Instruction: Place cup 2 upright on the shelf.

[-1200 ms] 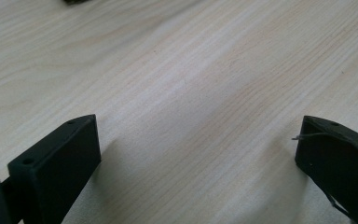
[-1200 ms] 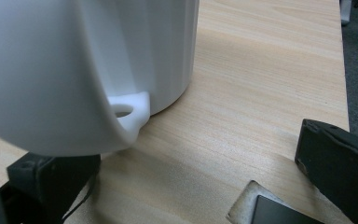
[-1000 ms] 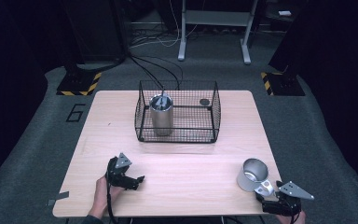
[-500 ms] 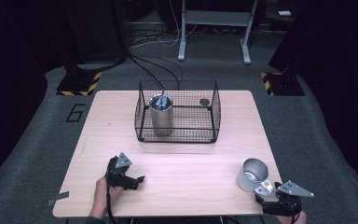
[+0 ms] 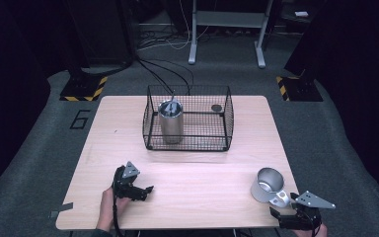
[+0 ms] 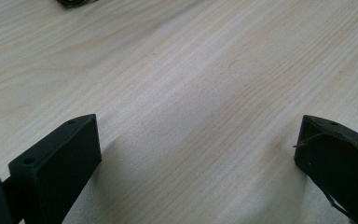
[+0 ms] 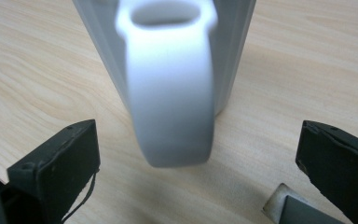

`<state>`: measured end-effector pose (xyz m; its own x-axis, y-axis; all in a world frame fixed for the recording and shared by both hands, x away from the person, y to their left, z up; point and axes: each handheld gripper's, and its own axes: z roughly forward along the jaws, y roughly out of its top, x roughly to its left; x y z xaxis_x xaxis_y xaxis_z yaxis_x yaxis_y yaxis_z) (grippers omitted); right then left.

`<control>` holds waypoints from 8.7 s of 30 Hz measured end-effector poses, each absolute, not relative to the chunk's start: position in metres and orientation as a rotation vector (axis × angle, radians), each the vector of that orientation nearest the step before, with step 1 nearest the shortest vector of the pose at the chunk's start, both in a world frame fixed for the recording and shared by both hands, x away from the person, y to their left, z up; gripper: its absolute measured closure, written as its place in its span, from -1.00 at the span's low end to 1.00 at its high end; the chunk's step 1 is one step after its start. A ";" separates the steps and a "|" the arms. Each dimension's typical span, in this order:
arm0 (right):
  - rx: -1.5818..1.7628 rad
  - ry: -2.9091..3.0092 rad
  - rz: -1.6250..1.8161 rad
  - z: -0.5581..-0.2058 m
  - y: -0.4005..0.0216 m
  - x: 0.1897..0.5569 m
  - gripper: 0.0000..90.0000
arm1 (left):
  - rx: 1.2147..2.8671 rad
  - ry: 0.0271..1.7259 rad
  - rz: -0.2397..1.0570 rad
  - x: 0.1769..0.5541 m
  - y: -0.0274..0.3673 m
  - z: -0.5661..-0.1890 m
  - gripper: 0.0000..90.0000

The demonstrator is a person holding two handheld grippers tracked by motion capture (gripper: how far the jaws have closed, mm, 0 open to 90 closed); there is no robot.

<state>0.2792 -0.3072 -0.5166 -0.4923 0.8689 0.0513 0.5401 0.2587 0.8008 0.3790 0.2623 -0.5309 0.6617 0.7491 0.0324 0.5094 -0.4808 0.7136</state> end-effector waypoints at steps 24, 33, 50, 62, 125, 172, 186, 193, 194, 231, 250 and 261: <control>1.186 2.198 1.084 -0.461 -0.285 0.303 -1.00 | 2.183 0.972 0.443 0.379 0.262 -0.531 -0.99; 1.170 2.231 1.030 -0.452 -0.276 0.319 -1.00 | 2.184 0.972 0.441 0.379 0.262 -0.531 -0.99; 1.175 2.269 0.978 -0.453 -0.264 0.331 -0.89 | 2.177 0.974 0.438 0.379 0.262 -0.532 -0.99; 1.180 2.261 0.985 -0.453 -0.263 0.331 -0.87 | 2.178 0.974 0.439 0.379 0.262 -0.531 -0.99; 0.981 2.301 1.052 -0.388 -0.183 0.383 -0.87 | 2.180 0.977 0.437 0.379 0.261 -0.531 -0.99; 0.832 2.427 1.089 -0.354 -0.114 0.444 -0.87 | 2.185 0.975 0.440 0.380 0.262 -0.531 -0.99; 0.817 2.393 1.110 -0.337 -0.105 0.460 -0.87 | 2.181 0.978 0.440 0.380 0.262 -0.531 -0.99; 0.825 2.388 1.111 -0.331 -0.101 0.473 -0.87 | 2.179 0.977 0.442 0.380 0.262 -0.531 -0.99; 0.831 2.389 1.106 -0.330 -0.100 0.475 -0.87 | 2.180 0.978 0.439 0.380 0.262 -0.531 -0.99; 0.834 2.378 1.064 -0.315 -0.081 0.522 -0.87 | 2.184 0.976 0.438 0.380 0.262 -0.531 -0.99; 0.915 2.391 1.012 -0.336 -0.076 0.554 -0.87 | 2.182 0.977 0.433 0.379 0.262 -0.531 -0.99; 0.968 2.395 0.964 -0.348 -0.072 0.565 -0.87 | 2.178 0.975 0.435 0.379 0.262 -0.531 -0.99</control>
